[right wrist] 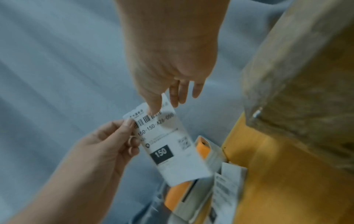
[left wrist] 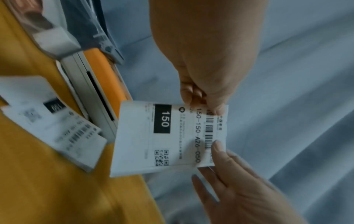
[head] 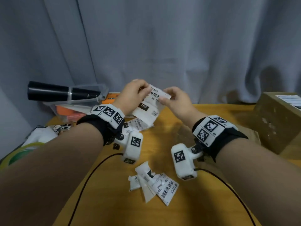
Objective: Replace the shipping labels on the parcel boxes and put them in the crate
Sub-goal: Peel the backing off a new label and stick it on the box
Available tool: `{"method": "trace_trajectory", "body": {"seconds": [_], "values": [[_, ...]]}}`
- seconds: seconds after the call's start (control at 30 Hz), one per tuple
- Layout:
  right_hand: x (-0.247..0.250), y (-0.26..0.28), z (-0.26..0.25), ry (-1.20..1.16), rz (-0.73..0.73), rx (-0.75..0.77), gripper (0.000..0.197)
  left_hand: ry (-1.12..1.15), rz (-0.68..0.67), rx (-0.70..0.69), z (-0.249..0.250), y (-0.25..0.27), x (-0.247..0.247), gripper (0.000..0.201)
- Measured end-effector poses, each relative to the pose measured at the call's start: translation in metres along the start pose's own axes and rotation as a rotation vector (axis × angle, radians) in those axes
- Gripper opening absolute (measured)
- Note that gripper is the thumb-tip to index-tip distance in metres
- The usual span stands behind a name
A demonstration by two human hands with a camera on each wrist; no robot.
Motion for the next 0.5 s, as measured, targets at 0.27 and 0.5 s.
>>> {"method": "trace_trajectory", "body": {"seconds": [0.27,0.5], "values": [[0.088,0.049,-0.029,-0.122,0.310,0.118,0.019,0.515,-0.115,0.096,0.056,0.056,-0.026,0.012],[0.132,0.088,-0.034,0.208,0.318,0.265,0.029,0.780,-0.289,0.200,0.091,0.088,-0.058,0.011]]}}
Point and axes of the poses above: each hand's wrist, its own y-axis away from the middle knuckle, its own x-axis out of the back of the hand, z = x × y, the point moved 7 cm from there along -y, towards the middle knuckle, and after that the axes turned 11 degrees about x, right-handed, at the moved point
